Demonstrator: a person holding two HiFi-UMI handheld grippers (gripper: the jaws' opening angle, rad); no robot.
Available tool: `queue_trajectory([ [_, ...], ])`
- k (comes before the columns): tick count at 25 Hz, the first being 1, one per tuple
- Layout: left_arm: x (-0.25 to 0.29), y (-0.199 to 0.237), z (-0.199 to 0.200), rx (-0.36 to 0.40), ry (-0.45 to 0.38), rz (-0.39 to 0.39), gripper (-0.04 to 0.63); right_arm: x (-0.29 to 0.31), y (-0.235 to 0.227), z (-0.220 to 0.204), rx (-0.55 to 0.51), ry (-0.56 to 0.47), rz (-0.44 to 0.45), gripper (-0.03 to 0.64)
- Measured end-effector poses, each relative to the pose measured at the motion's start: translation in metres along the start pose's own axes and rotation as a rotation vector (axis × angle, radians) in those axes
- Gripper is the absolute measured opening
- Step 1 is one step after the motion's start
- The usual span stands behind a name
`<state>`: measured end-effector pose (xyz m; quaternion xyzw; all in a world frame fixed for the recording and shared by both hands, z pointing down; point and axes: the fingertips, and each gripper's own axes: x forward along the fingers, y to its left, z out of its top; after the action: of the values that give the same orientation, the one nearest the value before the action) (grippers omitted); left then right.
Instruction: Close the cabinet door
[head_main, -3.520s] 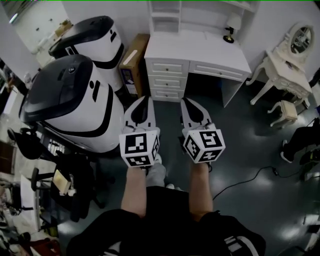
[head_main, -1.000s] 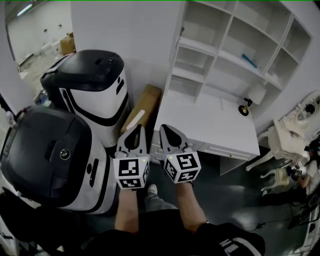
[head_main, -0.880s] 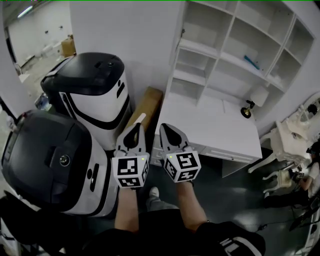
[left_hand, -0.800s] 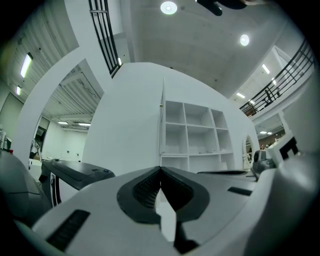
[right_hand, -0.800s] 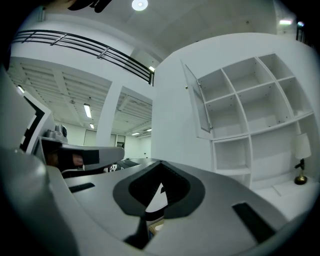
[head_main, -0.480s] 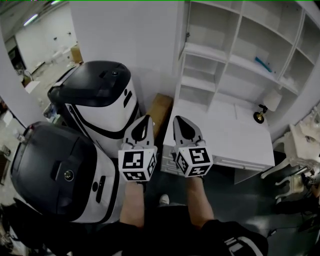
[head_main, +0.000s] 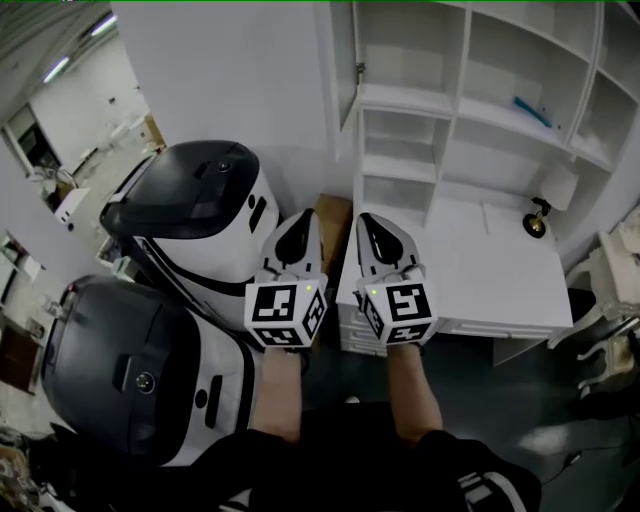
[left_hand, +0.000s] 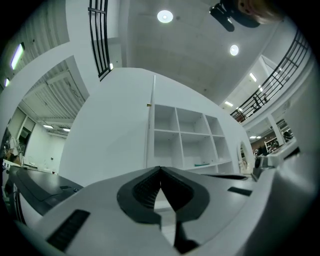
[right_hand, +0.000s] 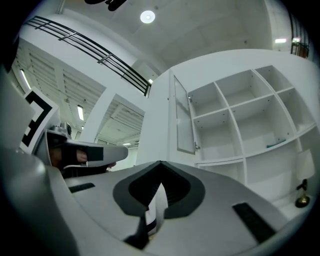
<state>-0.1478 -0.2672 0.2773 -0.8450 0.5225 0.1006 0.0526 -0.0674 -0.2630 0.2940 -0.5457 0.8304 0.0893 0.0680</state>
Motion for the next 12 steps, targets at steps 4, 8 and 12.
queue_trajectory([
  [4,0.018,0.001,0.012,-0.01,-0.047,-0.022,0.012,0.012,-0.015,0.006,-0.015,-0.023,-0.011,0.011],
  [8,0.023,0.006,0.021,-0.002,-0.092,-0.025,0.012,0.021,-0.009,0.011,-0.022,-0.052,0.024,0.011],
  [12,0.034,0.012,0.034,0.031,-0.115,-0.049,0.012,0.034,-0.005,0.021,-0.024,-0.083,0.052,0.011],
])
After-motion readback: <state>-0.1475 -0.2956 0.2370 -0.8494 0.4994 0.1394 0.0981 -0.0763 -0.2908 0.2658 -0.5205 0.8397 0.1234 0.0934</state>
